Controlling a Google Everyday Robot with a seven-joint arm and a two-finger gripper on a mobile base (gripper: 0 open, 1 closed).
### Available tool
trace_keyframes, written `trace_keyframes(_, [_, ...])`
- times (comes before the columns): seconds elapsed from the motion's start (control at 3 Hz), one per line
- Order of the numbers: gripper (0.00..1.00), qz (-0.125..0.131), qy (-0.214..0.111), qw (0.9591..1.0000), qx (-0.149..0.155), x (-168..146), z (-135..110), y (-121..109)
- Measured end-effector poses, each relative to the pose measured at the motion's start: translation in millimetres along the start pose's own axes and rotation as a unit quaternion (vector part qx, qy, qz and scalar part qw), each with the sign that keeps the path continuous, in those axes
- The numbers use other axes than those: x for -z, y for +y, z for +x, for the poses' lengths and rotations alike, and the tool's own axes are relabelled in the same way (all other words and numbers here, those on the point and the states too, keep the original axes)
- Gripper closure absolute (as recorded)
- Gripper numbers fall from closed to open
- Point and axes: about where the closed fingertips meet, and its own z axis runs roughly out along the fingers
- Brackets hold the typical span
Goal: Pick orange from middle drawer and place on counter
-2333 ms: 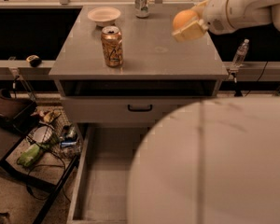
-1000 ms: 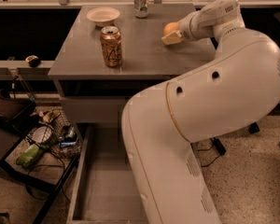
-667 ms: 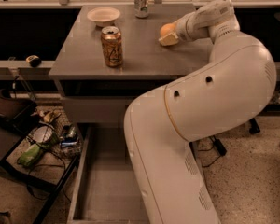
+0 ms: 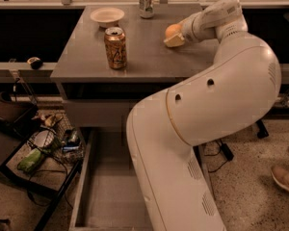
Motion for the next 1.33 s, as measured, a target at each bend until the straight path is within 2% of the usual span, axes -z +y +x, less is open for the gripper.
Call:
trace_keyframes(0.33, [0.82,-0.007,0.021,0.9997,0.006,6.2,15.4,-4.8])
trace_keyframes(0.67, [0.59,-0.007,0.021,0.9997,0.006,7.4,13.6,-6.1])
trace_keyframes(1.0, [0.28,-0.007,0.021,0.9997,0.006,7.4,13.4,-6.1])
trace_keyframes(1.33, [0.05,-0.007,0.021,0.9997,0.006,7.4,13.4,-6.1])
